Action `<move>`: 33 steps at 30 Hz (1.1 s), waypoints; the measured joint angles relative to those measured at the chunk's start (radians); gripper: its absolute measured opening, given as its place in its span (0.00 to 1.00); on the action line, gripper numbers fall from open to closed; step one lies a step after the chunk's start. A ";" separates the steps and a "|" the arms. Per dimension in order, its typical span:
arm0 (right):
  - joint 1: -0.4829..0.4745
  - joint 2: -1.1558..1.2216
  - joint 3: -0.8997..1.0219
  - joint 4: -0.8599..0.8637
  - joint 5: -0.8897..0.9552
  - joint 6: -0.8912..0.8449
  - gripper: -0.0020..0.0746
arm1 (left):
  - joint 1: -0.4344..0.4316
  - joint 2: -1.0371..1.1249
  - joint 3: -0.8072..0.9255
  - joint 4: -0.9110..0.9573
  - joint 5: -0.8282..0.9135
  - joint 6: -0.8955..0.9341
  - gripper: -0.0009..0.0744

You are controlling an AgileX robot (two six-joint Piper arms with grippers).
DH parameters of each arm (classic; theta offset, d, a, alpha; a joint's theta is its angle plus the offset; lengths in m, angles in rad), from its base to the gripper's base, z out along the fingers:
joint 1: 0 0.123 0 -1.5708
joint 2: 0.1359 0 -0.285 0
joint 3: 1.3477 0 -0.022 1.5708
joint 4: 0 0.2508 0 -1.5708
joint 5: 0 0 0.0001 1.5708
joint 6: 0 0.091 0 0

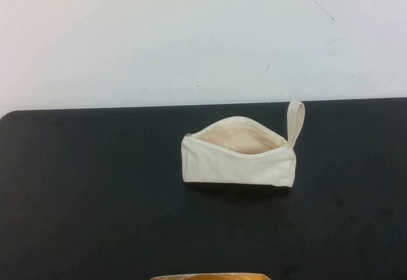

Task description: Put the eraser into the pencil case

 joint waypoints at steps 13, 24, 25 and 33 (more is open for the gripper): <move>0.034 0.000 -0.002 0.027 0.040 0.008 0.02 | 0.000 0.000 0.000 0.000 0.000 0.000 0.01; 0.079 0.000 -0.002 0.031 0.040 0.012 0.02 | 0.000 0.000 0.000 0.000 0.000 0.000 0.01; 0.079 0.000 -0.002 0.031 0.040 0.012 0.02 | 0.000 0.000 0.000 0.000 0.000 0.000 0.01; 0.079 0.000 -0.002 0.033 0.040 0.012 0.02 | 0.000 0.000 0.000 0.000 0.000 0.000 0.01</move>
